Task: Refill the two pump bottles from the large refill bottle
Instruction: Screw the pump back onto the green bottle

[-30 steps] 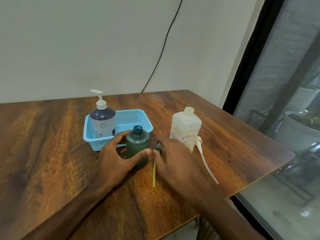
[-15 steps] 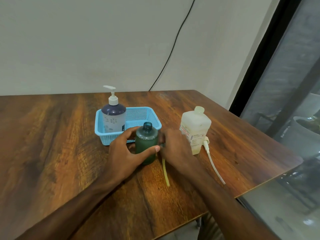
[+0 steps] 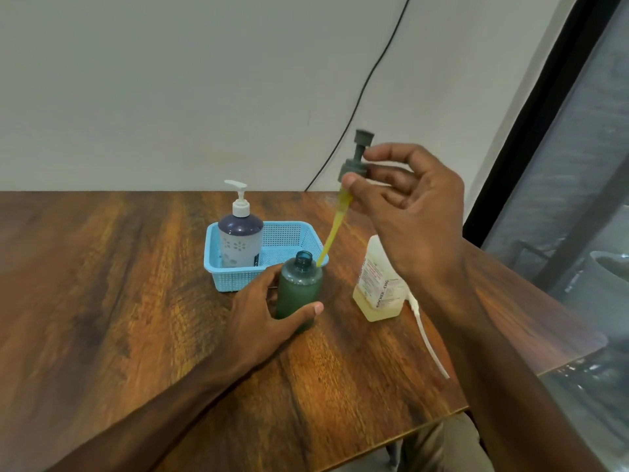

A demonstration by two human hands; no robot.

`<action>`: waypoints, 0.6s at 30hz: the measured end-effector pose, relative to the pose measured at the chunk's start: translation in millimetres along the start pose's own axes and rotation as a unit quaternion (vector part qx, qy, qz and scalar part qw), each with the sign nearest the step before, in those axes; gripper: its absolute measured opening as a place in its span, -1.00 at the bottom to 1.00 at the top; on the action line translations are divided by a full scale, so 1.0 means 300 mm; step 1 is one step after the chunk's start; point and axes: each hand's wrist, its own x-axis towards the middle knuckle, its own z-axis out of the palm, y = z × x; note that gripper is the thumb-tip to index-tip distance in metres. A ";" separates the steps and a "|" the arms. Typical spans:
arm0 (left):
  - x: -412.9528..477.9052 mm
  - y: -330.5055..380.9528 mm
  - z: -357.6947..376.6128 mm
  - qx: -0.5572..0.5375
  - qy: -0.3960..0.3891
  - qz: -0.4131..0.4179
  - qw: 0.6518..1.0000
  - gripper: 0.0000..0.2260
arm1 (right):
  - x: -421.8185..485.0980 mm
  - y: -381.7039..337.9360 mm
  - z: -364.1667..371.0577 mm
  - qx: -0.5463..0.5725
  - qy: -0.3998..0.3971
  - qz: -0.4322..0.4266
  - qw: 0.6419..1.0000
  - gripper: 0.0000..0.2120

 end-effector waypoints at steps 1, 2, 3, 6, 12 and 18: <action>-0.001 0.000 0.000 0.001 -0.001 -0.001 1.000 -0.36 | 0.017 -0.010 0.009 0.009 0.006 -0.016 1.000 -0.67; -0.003 0.000 0.000 0.001 -0.001 -0.002 1.000 -0.37 | 0.033 -0.014 0.020 0.011 0.010 -0.027 1.000 -0.66; -0.003 -0.001 0.000 0.002 -0.001 -0.004 1.000 -0.37 | 0.044 -0.013 0.032 0.011 0.011 -0.034 0.999 -0.66; -0.002 -0.004 0.000 0.010 0.002 -0.007 1.000 -0.36 | 0.052 0.023 0.073 0.013 -0.008 -0.027 1.000 -0.66; -0.005 -0.013 0.006 -0.002 0.006 -0.005 1.000 -0.45 | 0.034 0.091 0.086 0.007 -0.003 -0.005 1.000 -0.69; 0.002 -0.019 0.008 0.000 0.004 0.001 1.000 -0.37 | 0.035 0.079 0.069 -0.001 -0.041 -0.014 0.999 -0.71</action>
